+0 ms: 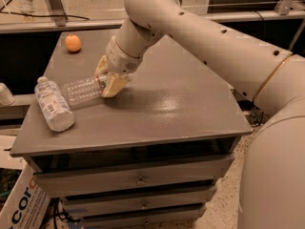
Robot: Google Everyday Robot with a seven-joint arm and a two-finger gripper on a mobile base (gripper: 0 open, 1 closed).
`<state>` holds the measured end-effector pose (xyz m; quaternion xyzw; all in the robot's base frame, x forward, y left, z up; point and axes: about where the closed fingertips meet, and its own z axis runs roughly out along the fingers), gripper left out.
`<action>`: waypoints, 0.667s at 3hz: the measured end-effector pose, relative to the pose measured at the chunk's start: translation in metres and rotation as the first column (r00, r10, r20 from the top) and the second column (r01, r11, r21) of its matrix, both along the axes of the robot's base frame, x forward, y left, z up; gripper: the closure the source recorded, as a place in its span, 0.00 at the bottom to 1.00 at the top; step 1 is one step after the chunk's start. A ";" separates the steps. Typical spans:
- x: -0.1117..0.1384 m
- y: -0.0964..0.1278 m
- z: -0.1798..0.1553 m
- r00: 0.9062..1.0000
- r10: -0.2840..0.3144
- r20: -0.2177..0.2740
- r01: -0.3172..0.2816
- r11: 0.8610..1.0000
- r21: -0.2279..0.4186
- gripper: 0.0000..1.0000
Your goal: Move water bottle near blue plastic bottle
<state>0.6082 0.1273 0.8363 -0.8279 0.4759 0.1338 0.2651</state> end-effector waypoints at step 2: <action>-0.001 0.004 0.000 0.999 0.020 -0.027 -0.021 0.999 -0.024 0.36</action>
Offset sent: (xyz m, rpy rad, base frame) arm 0.0002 0.0022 0.0038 -0.0356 0.0352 0.0232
